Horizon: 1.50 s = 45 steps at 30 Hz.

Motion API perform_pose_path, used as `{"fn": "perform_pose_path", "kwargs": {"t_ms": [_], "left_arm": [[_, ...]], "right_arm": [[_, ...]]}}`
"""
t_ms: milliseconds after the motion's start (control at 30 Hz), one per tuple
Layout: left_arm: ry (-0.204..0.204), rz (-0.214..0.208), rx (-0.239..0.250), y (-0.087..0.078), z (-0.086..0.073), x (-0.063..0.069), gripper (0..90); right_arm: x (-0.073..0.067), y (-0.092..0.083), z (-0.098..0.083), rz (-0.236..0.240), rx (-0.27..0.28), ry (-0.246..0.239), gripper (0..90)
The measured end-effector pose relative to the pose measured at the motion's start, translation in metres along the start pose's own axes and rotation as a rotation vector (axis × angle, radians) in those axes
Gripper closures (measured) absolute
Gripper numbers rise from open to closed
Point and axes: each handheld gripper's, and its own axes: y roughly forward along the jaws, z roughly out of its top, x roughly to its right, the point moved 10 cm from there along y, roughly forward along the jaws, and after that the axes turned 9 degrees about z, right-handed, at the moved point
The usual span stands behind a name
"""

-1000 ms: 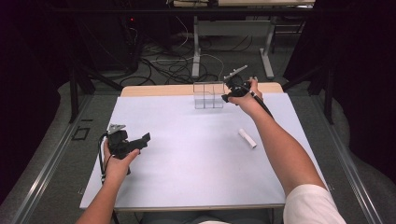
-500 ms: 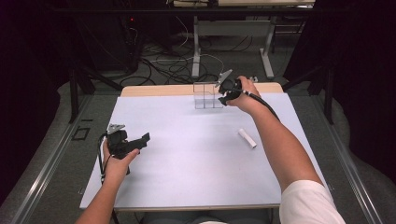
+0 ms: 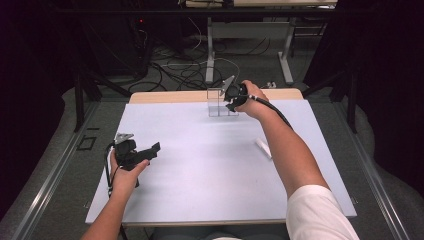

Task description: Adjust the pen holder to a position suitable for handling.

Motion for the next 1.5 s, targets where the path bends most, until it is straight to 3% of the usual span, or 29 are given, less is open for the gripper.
{"fn": "perform_pose_path", "kwargs": {"t_ms": [333,467,567,933,1033,1100,1200,1233,1267,1500], "left_arm": [[-0.012,0.008,-0.003,0.000,-0.001,0.000,1.9],[-0.014,0.009,-0.004,0.000,-0.002,0.000,2.0],[-0.010,0.008,-0.006,0.000,-0.002,0.000,2.0],[-0.017,0.004,-0.002,-0.001,-0.002,-0.001,2.0],[-0.017,0.002,-0.004,-0.001,-0.002,-0.001,2.0],[-0.017,0.002,-0.008,-0.001,-0.003,0.000,2.0],[-0.012,0.003,-0.010,0.000,-0.003,0.000,2.0],[-0.014,0.002,-0.008,0.000,-0.003,0.000,2.0],[-0.014,0.002,-0.008,0.000,-0.003,0.000,2.0],[-0.015,0.000,-0.010,-0.001,-0.003,0.000,2.0]], "right_arm": [[0.001,0.018,0.006,0.035,0.050,0.028,50.9],[0.004,0.026,0.009,0.028,0.078,0.036,53.0],[0.003,0.027,0.007,0.038,0.054,0.028,54.0],[-0.004,0.036,0.012,0.053,0.062,0.037,56.0],[-0.003,0.035,0.011,0.051,0.041,0.030,57.6],[-0.002,0.034,0.011,0.043,0.060,0.028,65.5],[-0.003,0.033,0.010,0.049,0.055,0.020,67.9],[-0.006,0.031,0.009,0.045,0.045,0.056,69.7],[-0.004,0.031,0.010,0.048,0.044,0.006,73.2],[-0.006,0.028,0.008,0.048,0.036,-0.024,82.8]]}}
